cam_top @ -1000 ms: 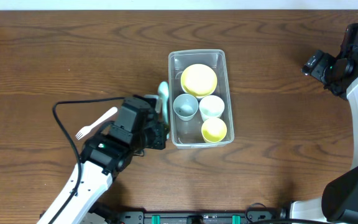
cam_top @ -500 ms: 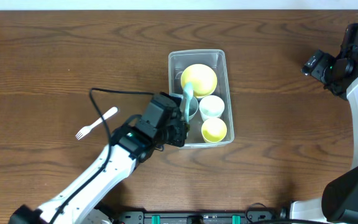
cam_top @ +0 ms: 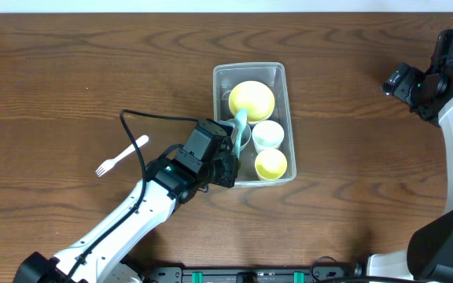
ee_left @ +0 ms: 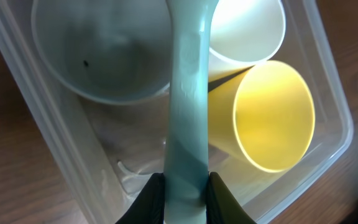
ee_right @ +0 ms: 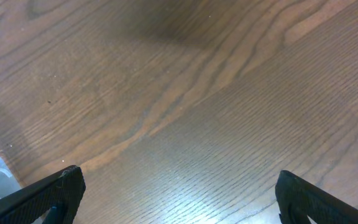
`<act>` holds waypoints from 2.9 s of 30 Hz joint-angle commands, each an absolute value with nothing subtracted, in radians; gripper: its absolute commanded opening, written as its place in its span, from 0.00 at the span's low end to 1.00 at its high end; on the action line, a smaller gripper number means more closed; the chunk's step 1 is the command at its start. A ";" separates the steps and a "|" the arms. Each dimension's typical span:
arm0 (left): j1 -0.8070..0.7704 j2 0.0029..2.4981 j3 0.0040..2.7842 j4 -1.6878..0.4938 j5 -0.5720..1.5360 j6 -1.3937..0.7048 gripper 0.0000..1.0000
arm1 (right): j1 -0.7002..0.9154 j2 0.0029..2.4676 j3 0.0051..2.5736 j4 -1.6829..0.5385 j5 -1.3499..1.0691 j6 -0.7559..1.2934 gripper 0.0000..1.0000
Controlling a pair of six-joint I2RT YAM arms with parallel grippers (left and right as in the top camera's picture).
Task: Pack container
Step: 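Carry teal spoon with left gripper and lay it between cups, then open left gripper and retract it toward the white fork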
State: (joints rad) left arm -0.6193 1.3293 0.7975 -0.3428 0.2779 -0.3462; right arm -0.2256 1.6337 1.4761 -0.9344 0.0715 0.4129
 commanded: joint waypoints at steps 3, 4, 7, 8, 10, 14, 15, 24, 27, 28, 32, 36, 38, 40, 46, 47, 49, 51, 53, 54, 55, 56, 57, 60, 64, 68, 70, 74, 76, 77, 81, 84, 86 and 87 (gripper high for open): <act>-0.636 1.328 0.817 -0.369 0.270 -0.307 0.17 | -0.228 1.639 1.476 -0.936 0.075 0.414 0.99; -0.643 1.328 0.817 -0.373 0.269 -0.302 0.17 | -0.228 1.639 1.476 -0.936 0.075 0.414 0.99; -0.658 1.328 0.817 -0.379 0.269 -0.284 0.21 | -0.228 1.639 1.476 -0.936 0.075 0.414 0.99; -0.662 1.328 0.817 -0.380 0.269 -0.274 0.21 | -0.228 1.639 1.476 -0.935 0.075 0.414 0.99; -0.667 1.328 0.817 -0.380 0.269 -0.265 0.21 | -0.228 1.639 1.476 -0.936 0.075 0.414 0.99; -0.669 1.328 0.817 -0.385 0.269 -0.254 0.21 | -0.228 1.639 1.476 -0.935 0.075 0.414 0.99; -0.669 1.328 0.817 -0.389 0.269 -0.249 0.21 | -0.228 1.639 1.476 -0.936 0.075 0.414 0.99; -0.669 1.328 0.817 -0.402 0.234 -0.236 0.44 | -0.228 1.639 1.476 -0.935 0.075 0.414 0.99; -0.669 1.328 0.817 -0.402 0.223 -0.236 0.58 | -0.228 1.639 1.476 -0.936 0.075 0.414 0.99; -0.669 1.328 0.817 -0.401 0.221 -0.236 0.58 | -0.228 1.639 1.476 -0.936 0.075 0.414 0.99; -0.669 1.328 0.817 -0.395 0.216 -0.236 0.58 | -0.228 1.639 1.476 -0.936 0.075 0.414 0.99; -0.669 1.328 0.817 -0.379 0.207 -0.236 0.58 | -0.228 1.639 1.476 -0.935 0.075 0.414 0.99; -0.669 1.327 0.817 -0.372 0.185 -0.234 0.58 | -0.228 1.639 1.476 -0.936 0.075 0.414 0.99; -0.669 1.324 0.817 -0.361 0.180 -0.206 0.59 | -0.228 1.639 1.476 -0.935 0.075 0.414 0.99; -0.669 1.318 0.818 -0.307 0.167 -0.156 0.59 | -0.228 1.639 1.476 -0.935 0.075 0.414 0.99; -0.669 1.317 0.818 -0.299 0.156 -0.150 0.59 | -0.228 1.639 1.476 -0.935 0.075 0.414 0.99; -0.666 1.313 0.819 -0.296 0.101 -0.150 0.59 | -0.228 1.639 1.476 -0.936 0.075 0.414 0.99; -0.656 1.299 0.821 -0.299 0.064 -0.162 0.59 | -0.228 1.639 1.476 -0.936 0.075 0.414 0.99; -0.633 1.272 0.829 -0.313 0.043 -0.197 0.59 | -0.228 1.639 1.476 -0.935 0.075 0.414 0.99; -0.617 1.255 0.834 -0.324 0.038 -0.213 0.59 | -0.228 1.639 1.476 -0.935 0.075 0.414 0.99; -0.596 1.233 0.841 -0.338 0.035 -0.224 0.59 | -0.228 1.639 1.476 -0.935 0.075 0.414 0.99; -0.570 1.210 0.849 -0.351 0.034 -0.226 0.59 | -0.228 1.639 1.476 -0.936 0.075 0.414 0.99; -0.536 1.184 0.856 -0.361 0.028 -0.226 0.60 | -0.228 1.639 1.476 -0.935 0.075 0.414 0.99; -0.449 1.135 0.862 -0.365 -0.001 -0.227 0.60 | -0.228 1.639 1.476 -0.936 0.075 0.414 0.99; -0.305 1.122 0.862 -0.366 -0.091 -0.231 0.60 | -0.228 1.639 1.476 -0.936 0.075 0.414 0.99; -0.174 1.181 0.862 -0.389 -0.142 -0.263 0.68 | -0.228 1.639 1.476 -0.935 0.075 0.414 0.99; -0.117 1.218 0.862 -0.421 -0.143 -0.300 0.76 | -0.228 1.639 1.476 -0.936 0.075 0.414 0.99; -0.032 1.281 0.862 -0.499 -0.143 -0.320 0.86 | -0.228 1.639 1.476 -0.936 0.075 0.414 0.99; -0.009 1.300 0.862 -0.535 -0.144 -0.319 0.88 | -0.228 1.639 1.476 -0.935 0.075 0.414 0.99; 0.002 1.309 0.862 -0.549 -0.149 -0.319 0.89 | -0.228 1.639 1.476 -0.936 0.075 0.414 0.99; 0.036 1.349 0.862 -0.575 -0.212 -0.282 0.93 | -0.228 1.639 1.476 -0.936 0.075 0.414 0.99; 0.057 1.387 0.862 -0.566 -0.226 -0.218 0.99 | -0.228 1.639 1.476 -0.935 0.075 0.414 0.99; 0.067 1.421 0.862 -0.547 -0.226 -0.173 0.98 | -0.228 1.639 1.476 -0.936 0.075 0.414 0.99; 0.070 1.437 0.862 -0.537 -0.226 -0.163 0.98 | -0.228 1.639 1.476 -0.936 0.075 0.414 0.99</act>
State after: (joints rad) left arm 0.0566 1.3972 0.8497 -0.5495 -0.1925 -0.2359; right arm -0.2256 1.6337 1.4761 -0.9344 0.0715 0.4129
